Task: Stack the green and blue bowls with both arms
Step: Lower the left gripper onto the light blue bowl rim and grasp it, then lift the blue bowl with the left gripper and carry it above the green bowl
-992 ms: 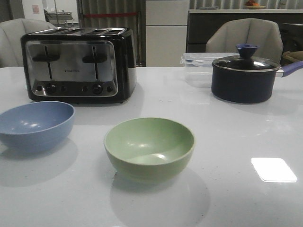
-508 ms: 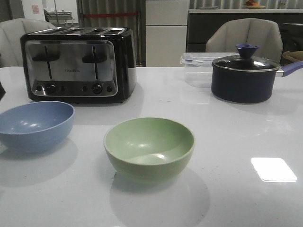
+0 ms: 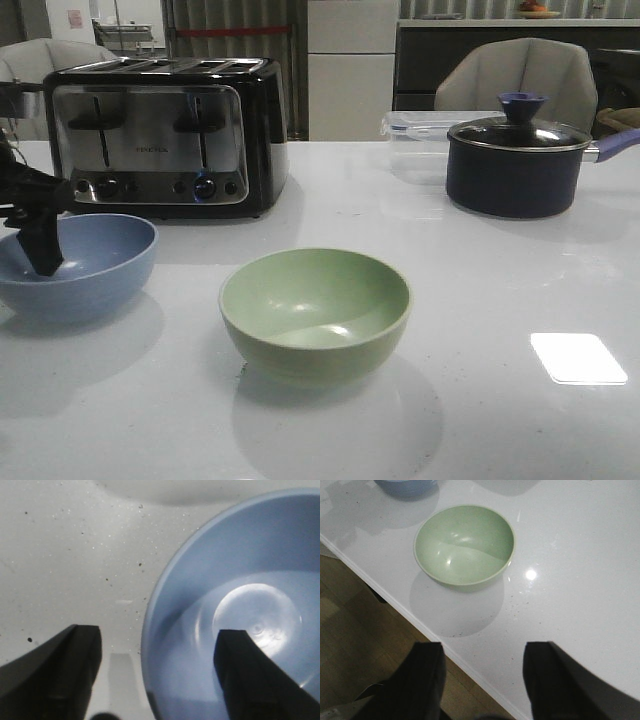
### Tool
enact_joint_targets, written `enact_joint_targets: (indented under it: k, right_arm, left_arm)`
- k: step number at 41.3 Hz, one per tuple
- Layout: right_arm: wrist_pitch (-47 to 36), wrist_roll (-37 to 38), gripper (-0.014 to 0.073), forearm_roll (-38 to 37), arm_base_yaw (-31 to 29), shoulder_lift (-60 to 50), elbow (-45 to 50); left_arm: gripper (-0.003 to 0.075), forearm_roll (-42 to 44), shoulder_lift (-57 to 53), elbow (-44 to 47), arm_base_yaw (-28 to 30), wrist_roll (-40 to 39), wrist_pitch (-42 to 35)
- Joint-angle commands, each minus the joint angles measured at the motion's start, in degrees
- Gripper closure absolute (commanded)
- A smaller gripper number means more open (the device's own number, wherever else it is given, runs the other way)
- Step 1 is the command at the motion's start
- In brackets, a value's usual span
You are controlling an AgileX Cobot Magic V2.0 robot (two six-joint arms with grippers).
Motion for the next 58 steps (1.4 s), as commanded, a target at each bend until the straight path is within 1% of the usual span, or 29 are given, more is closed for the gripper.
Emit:
enact_joint_targets:
  k: [1, 7, 15, 22, 25, 28, 35, 39, 44, 50, 55, 58]
  right_arm:
    - [-4.0, -0.8, 0.0127, 0.1, 0.0, -0.3, -1.6]
    - [-4.0, -0.8, 0.0127, 0.1, 0.0, -0.3, -1.6]
    - [-4.0, -0.8, 0.0127, 0.1, 0.0, -0.3, -1.6]
    - [-4.0, -0.8, 0.0127, 0.1, 0.0, -0.3, -1.6]
    - [-4.0, -0.8, 0.0127, 0.1, 0.0, -0.3, -1.6]
    - [-4.0, -0.8, 0.0127, 0.1, 0.0, -0.3, -1.6]
    - [-4.0, -0.8, 0.0127, 0.1, 0.0, -0.3, -1.6]
    - [-4.0, -0.8, 0.0127, 0.1, 0.0, -0.3, -1.6]
    - [-4.0, -0.8, 0.0127, 0.1, 0.0, -0.3, -1.6]
    - [-4.0, -0.8, 0.0127, 0.1, 0.0, -0.3, -1.6]
    - [-4.0, -0.8, 0.0127, 0.1, 0.0, -0.3, -1.6]
    - [-4.0, -0.8, 0.0127, 0.1, 0.0, -0.3, -1.6]
  left_arm:
    - [0.0335, -0.4, -2.2, -1.8, -0.3, 0.0, -2.2]
    - [0.0487, -0.4, -2.2, -1.8, -0.3, 0.0, -2.3]
    - [0.0631, -0.4, -2.4, -1.9, -0.3, 0.0, -1.6]
    - [0.0627, -1.7, -5.2, -4.1, -0.3, 0.2, 1.8]
    - [0.0627, -3.8, -7.7, -5.6, -0.6, 2.7, 3.8]
    - [0.0627, -7.9, -9.9, -7.5, -1.2, 6.5, 5.6]
    - [0.0627, -15.7, -14.0, -12.7, -4.8, 13.6, 10.7]
    - [0.0627, -17.3, -14.9, -15.4, -8.2, 13.7, 12.5]
    - [0.0627, -17.4, -15.0, -17.8, -13.7, 13.7, 12.1]
    - [0.0627, -17.4, -14.9, -17.7, -19.8, 13.7, 7.2]
    - [0.0627, -17.4, -14.6, -17.7, -23.2, 13.7, 4.9]
    - [0.0627, -17.3, -14.1, -17.7, -24.4, 13.7, 4.8]
